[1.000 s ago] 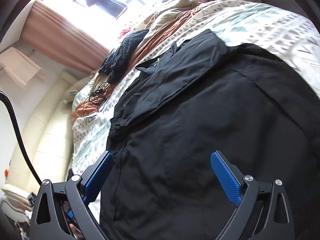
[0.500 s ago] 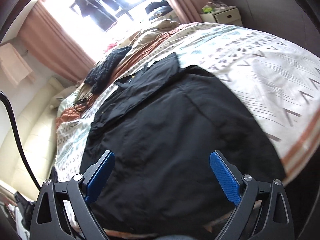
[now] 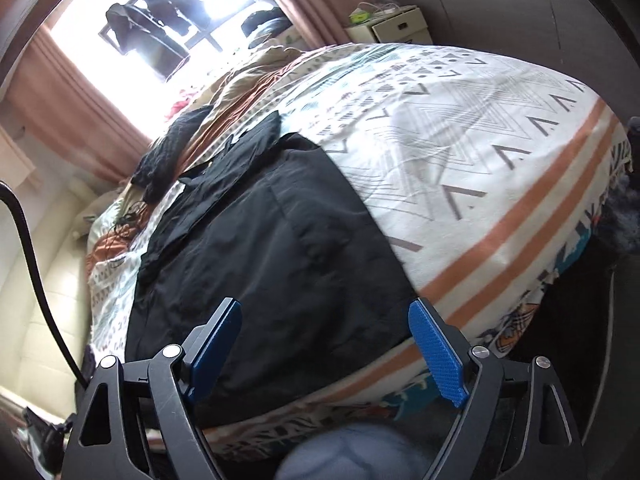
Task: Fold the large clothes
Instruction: 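Move both open tools down to the hem end of the black shirt strip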
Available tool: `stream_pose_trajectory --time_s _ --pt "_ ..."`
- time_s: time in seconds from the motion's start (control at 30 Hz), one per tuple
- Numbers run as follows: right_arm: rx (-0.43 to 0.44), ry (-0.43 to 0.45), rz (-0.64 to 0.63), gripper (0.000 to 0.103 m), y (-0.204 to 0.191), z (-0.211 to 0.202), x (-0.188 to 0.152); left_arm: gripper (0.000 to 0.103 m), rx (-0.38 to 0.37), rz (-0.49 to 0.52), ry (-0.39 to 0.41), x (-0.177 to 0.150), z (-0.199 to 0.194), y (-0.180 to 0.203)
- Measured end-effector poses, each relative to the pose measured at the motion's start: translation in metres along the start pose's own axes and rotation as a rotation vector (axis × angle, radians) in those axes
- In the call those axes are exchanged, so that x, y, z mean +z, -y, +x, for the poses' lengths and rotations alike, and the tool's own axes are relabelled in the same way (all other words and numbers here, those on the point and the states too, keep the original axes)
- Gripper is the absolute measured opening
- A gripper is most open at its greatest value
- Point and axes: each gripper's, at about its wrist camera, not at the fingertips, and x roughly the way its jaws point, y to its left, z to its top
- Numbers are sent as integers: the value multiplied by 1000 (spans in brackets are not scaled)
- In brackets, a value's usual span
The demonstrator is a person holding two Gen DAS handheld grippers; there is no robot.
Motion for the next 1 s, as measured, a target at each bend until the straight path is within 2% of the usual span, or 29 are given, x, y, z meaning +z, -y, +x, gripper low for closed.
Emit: stream_pose_trajectory --time_s 0.3,0.43,0.63,0.7,0.87,1.0 --pt "18 8 49 84 26 5 1 59 -5 -24 -47 1 21 -17" --pt "23 1 50 79 32 11 8 58 -62 -53 -97 3 41 -21" --pt "34 8 54 77 42 18 16 58 -80 -63 -131 4 73 -17" --pt "40 15 61 77 46 23 20 58 -69 -62 -146 6 82 -17" --pt "68 24 68 77 52 35 29 58 12 -69 -147 11 93 -24" --pt "78 4 56 77 52 51 38 58 0 -91 -164 7 98 -33"
